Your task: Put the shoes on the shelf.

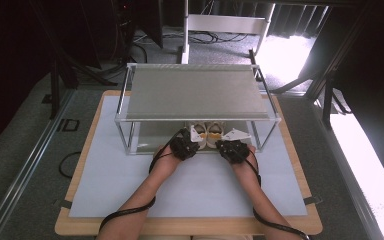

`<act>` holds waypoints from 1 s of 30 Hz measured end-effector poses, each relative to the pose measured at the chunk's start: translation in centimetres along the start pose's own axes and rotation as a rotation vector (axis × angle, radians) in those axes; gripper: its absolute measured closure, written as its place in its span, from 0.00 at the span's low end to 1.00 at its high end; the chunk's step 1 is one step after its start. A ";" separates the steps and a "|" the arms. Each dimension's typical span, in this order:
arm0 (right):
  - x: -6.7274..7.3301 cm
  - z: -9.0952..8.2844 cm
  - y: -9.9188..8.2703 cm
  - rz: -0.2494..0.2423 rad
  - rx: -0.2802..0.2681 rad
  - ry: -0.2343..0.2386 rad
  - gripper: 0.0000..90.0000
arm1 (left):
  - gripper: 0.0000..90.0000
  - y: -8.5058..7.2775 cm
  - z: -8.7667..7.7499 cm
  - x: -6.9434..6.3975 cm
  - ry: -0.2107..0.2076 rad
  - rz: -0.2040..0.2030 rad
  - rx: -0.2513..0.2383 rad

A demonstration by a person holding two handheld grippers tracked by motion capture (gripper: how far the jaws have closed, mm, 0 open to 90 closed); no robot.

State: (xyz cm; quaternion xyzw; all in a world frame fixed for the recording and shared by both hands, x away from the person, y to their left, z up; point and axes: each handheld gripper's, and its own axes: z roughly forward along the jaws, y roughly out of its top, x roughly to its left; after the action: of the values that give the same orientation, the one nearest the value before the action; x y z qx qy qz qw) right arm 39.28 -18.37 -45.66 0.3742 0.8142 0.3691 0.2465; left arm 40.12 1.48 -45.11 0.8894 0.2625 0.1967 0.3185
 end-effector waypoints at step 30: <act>0.8 -5.0 -4.4 0.075 -0.115 0.033 0.14 | 0.08 -4.8 -3.6 -2.9 0.031 -0.145 -0.141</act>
State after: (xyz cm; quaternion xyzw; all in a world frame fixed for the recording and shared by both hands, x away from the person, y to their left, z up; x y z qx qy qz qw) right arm 33.54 -21.82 -46.17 0.3834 0.7811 0.4302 0.2403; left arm 34.35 4.60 -46.23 0.8402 0.3168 0.2049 0.3894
